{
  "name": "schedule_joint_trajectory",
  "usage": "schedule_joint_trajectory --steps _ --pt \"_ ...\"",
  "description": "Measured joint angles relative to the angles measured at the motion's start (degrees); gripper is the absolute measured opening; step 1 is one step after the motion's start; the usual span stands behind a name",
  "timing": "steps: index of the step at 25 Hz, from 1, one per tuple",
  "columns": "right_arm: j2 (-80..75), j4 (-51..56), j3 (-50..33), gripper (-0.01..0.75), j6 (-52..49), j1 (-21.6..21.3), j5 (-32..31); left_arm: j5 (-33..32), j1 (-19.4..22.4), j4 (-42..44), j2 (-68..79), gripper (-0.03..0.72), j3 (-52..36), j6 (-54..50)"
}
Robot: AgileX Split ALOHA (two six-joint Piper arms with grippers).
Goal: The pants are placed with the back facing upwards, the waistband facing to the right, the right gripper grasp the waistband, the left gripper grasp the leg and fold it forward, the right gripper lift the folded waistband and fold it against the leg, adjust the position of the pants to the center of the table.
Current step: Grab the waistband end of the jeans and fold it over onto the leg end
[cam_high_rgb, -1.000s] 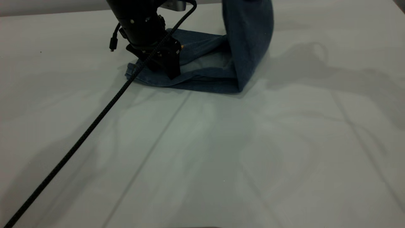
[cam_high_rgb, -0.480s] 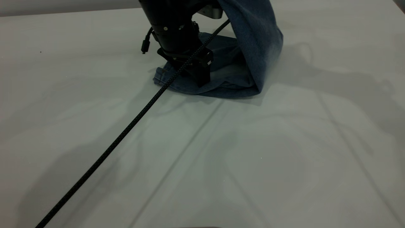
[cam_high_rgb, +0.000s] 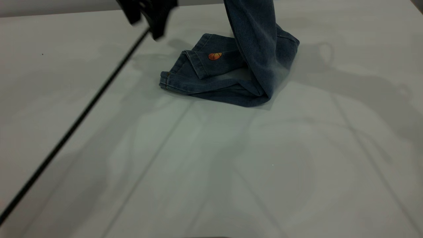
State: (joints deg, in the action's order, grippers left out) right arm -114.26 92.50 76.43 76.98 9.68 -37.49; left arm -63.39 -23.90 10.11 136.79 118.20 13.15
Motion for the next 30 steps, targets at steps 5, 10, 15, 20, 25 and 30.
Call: schedule_joint_trajectory --steps 5,10,15,20,25,30 --pt "-3.1 0.0 0.0 0.102 0.0 0.6 -0.1 -3.7 0.5 8.3 0.0 0.514 5.5 -4.3" --pt "-9.1 1.5 0.0 0.102 2.4 2.7 -1.3 -3.7 0.6 9.8 0.0 0.514 8.9 -5.6" --pt "-12.0 8.1 0.1 0.133 7.7 5.3 -5.5 -3.6 0.6 9.8 0.0 0.514 9.7 -5.8" --pt "-12.3 9.8 1.2 0.376 7.0 5.7 -6.5 -3.5 0.6 9.4 0.0 0.514 9.7 -5.8" --pt "-12.3 10.1 1.3 0.654 4.7 5.3 -6.3 -3.0 0.5 7.2 0.0 0.514 9.7 -5.8" --pt "-12.3 8.9 1.8 0.673 1.0 2.2 -6.7 -2.9 -0.2 2.9 0.0 0.514 9.7 -4.0"
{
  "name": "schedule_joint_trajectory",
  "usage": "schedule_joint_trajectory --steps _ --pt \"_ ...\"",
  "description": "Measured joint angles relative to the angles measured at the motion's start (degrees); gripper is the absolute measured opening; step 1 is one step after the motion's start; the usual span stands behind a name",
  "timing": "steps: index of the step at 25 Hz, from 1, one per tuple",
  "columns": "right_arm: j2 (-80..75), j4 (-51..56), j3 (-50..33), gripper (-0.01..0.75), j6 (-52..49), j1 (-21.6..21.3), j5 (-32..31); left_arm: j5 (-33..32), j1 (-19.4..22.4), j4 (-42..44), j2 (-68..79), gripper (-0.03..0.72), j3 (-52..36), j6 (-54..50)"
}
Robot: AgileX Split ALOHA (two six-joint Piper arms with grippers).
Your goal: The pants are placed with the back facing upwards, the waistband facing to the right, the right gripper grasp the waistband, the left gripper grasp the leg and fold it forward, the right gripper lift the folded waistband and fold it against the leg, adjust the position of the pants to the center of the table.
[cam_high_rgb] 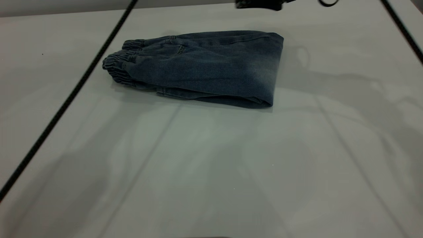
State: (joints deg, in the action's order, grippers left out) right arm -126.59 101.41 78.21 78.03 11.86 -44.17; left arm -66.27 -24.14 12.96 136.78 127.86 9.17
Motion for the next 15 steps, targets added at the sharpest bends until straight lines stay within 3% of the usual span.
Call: schedule_joint_trajectory --steps 4,8,12,15 --pt "1.1 -5.6 0.4 0.631 -4.4 -3.9 -0.4 -0.9 -1.0 -9.4 0.3 0.514 0.0 10.6" --pt "3.4 -12.2 0.5 0.603 -9.1 -7.7 -0.7 -0.9 -1.1 -19.8 2.6 0.514 0.0 28.2" --pt "4.9 -19.6 0.5 0.593 -13.7 -10.2 -1.2 -0.9 -1.1 -21.3 7.2 0.514 0.0 41.6" --pt "5.1 -24.9 0.5 0.591 -16.6 -10.5 -1.3 -0.9 -1.1 -21.3 11.0 0.514 0.0 45.4"
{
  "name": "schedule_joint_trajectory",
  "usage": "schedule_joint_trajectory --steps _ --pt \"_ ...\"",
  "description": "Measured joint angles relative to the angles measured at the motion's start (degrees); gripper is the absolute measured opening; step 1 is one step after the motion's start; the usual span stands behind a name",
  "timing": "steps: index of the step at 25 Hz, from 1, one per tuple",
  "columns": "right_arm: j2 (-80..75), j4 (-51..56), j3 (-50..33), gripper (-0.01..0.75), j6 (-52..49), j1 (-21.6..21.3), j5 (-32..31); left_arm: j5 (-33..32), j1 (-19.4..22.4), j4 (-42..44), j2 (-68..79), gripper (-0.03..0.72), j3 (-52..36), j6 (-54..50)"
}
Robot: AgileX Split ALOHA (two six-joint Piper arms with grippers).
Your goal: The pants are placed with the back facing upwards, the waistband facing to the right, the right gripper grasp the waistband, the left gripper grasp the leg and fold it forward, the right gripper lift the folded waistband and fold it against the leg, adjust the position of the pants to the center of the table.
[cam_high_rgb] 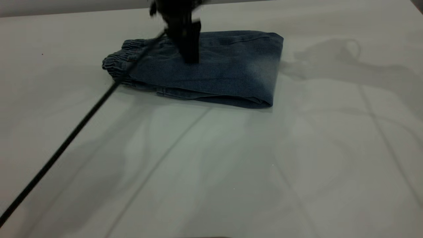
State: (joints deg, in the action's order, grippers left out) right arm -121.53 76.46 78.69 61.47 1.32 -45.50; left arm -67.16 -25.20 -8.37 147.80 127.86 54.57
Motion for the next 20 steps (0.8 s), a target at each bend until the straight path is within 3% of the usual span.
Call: schedule_joint_trajectory --steps 9,20 --pt "0.0 -1.9 0.0 0.59 -0.5 0.0 -1.5 0.6 -0.7 -1.9 3.7 0.514 0.5 -4.0" --pt "4.1 -2.6 0.0 0.59 -0.5 0.0 -1.5 5.2 -7.3 -1.2 3.9 0.514 0.6 -38.2"
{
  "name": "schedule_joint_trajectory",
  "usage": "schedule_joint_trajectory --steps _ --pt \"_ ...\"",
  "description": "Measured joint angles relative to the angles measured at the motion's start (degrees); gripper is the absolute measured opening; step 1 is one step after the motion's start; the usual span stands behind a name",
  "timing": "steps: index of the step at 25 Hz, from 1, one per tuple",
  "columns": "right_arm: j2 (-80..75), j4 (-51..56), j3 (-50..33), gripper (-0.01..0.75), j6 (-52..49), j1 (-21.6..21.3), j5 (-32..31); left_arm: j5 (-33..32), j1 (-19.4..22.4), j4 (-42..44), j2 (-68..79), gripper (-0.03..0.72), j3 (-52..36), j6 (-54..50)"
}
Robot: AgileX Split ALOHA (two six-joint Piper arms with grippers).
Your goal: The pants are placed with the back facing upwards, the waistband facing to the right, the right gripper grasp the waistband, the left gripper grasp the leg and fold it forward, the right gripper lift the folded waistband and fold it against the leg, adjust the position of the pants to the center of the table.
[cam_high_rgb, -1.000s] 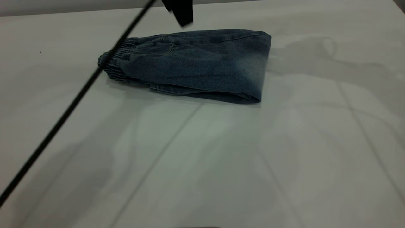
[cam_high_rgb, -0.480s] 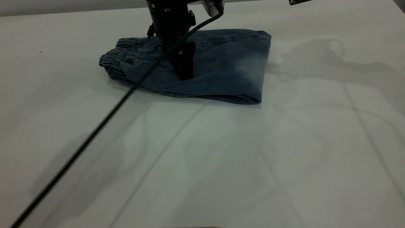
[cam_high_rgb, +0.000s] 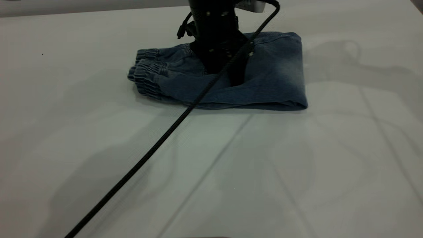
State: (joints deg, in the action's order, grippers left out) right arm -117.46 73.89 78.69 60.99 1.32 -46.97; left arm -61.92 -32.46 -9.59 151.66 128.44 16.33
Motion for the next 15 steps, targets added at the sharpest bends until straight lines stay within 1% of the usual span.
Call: schedule_joint_trajectory --steps 4,7,9,15 --pt "3.0 -0.5 0.0 0.59 0.0 0.0 -0.2 -0.6 -0.4 1.2 0.0 0.514 0.0 -6.6" --pt "5.5 -2.0 0.0 0.59 -1.0 0.0 -0.4 -2.6 -0.5 1.6 0.0 0.514 0.5 -7.9" --pt "7.3 -2.7 0.0 0.59 -1.4 0.0 -0.7 -5.2 -0.6 2.3 0.0 0.514 2.1 -8.3" --pt "16.5 -4.6 0.0 0.59 -3.9 0.0 -2.3 -5.2 -0.7 7.4 -3.8 0.514 10.0 -9.7"
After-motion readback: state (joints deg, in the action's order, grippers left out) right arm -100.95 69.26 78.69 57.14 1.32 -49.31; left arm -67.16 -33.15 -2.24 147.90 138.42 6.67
